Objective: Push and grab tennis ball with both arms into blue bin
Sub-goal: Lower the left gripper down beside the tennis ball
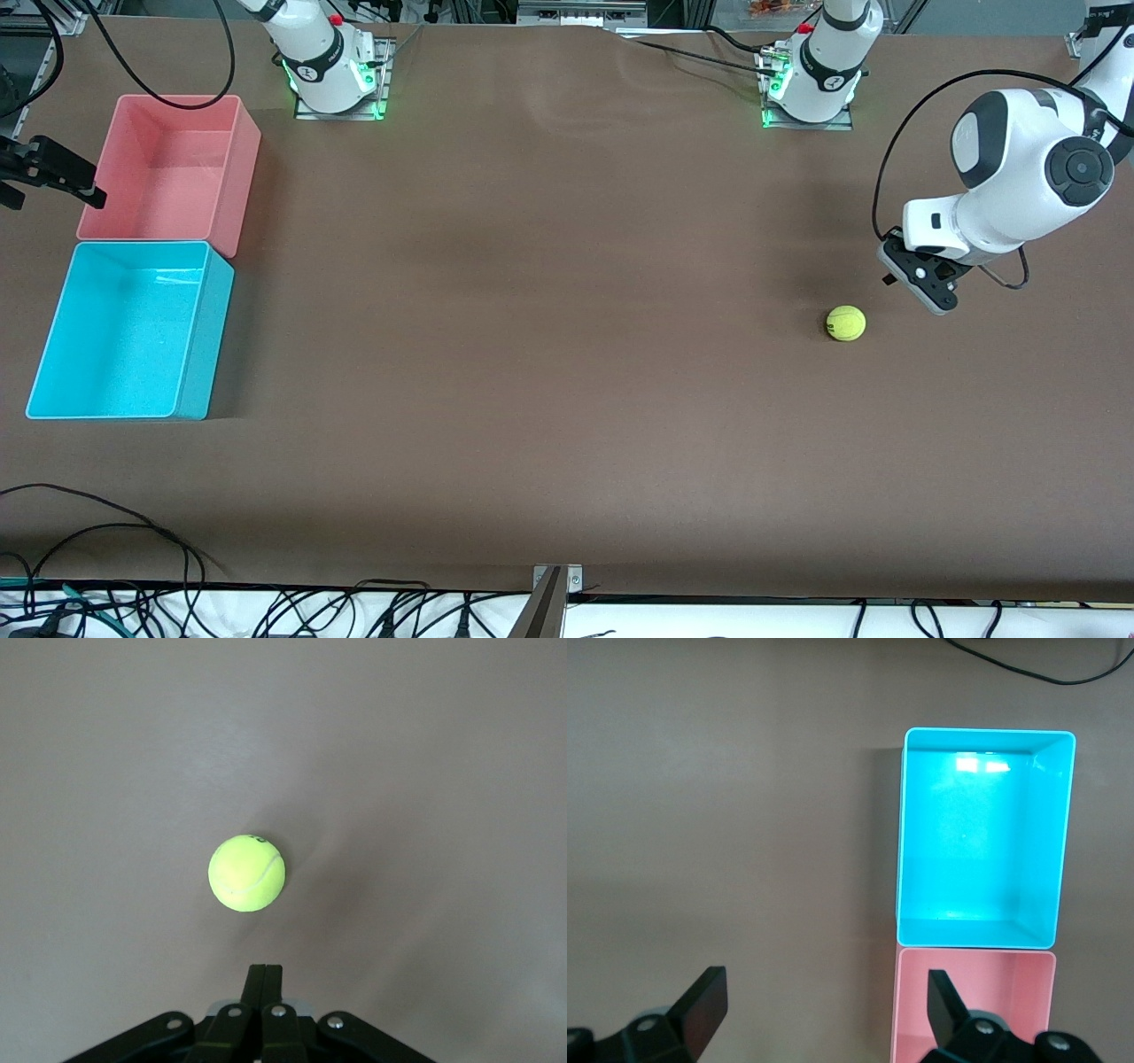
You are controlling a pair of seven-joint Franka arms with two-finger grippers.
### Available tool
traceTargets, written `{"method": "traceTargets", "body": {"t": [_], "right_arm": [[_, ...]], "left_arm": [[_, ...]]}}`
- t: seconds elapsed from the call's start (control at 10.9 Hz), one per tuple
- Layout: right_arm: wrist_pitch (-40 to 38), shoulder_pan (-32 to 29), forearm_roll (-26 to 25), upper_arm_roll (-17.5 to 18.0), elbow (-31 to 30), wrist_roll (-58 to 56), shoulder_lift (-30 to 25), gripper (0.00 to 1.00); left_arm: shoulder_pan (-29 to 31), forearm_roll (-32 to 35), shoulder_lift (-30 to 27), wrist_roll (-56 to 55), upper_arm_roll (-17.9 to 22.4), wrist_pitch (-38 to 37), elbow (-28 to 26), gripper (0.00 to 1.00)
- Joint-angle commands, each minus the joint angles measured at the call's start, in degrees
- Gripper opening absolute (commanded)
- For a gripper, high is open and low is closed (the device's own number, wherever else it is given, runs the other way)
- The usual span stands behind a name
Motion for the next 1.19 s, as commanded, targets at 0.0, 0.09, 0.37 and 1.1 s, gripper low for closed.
{"method": "traceTargets", "body": {"t": [0.0,0.09,0.37,1.1], "right_arm": [[-1.1,0.1,0.7,0.1,0.8,0.3,0.3,1.00],[-1.0,0.1,0.8,0.1,0.8,0.3,0.3,1.00],[-1.1,0.2,0.7,0.2,0.8,0.1,0.3,1.00],[-1.1,0.2,0.6,0.9,0.9,0.0,0.3,1.00]], "left_arm": [[2.6,-0.6,1.6,18.6,0.3,2.8,-0.8,0.00],[2.6,0.8,3.0,22.6,0.4,4.9,-0.8,0.00],[3.7,3.6,7.2,26.8,0.4,8.7,-0.5,0.00],[5.3,0.6,18.2,36.3,0.4,16.4,5.3,0.00]]}}
